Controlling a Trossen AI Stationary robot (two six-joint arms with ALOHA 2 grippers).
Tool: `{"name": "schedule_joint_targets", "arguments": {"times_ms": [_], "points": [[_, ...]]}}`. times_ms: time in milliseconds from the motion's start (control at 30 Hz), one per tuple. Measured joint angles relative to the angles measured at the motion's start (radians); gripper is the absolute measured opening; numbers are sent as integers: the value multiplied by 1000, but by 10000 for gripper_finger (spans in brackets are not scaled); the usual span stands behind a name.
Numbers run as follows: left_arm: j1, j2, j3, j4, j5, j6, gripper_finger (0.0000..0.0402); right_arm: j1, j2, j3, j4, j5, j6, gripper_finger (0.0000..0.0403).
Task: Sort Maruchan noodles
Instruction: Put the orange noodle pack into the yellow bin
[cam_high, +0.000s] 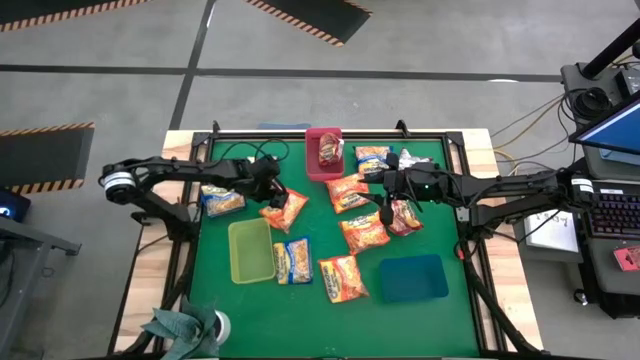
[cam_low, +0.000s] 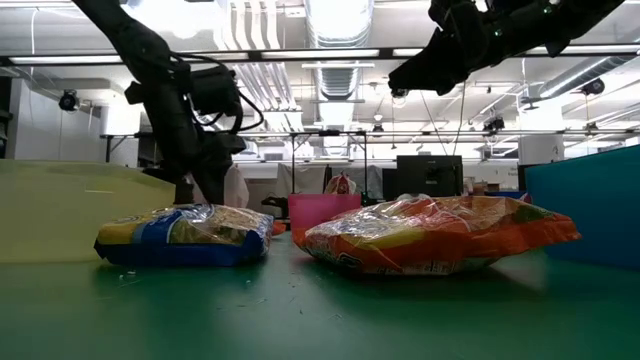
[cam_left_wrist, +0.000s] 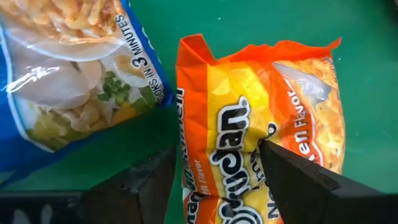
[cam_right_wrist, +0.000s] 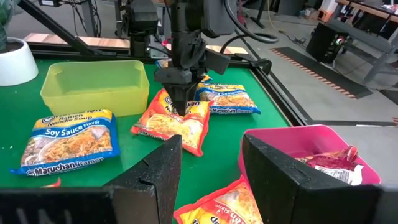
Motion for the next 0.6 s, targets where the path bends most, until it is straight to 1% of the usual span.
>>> {"name": "schedule_joint_targets", "arguments": {"times_ms": [133,400,467,600], "points": [[0,1,0,38,-2,16,157,-2,0,0,0,0,0,160],[-6,-3,0,77,-11,31,18,-2,0,0,0,0,0,160],[-7,-10,0,92,-12,33,6,-2,1,0,0,0,0,160],[-10,-42,0,103,-29,69,3,-2,1,0,0,0,1,160]]}}
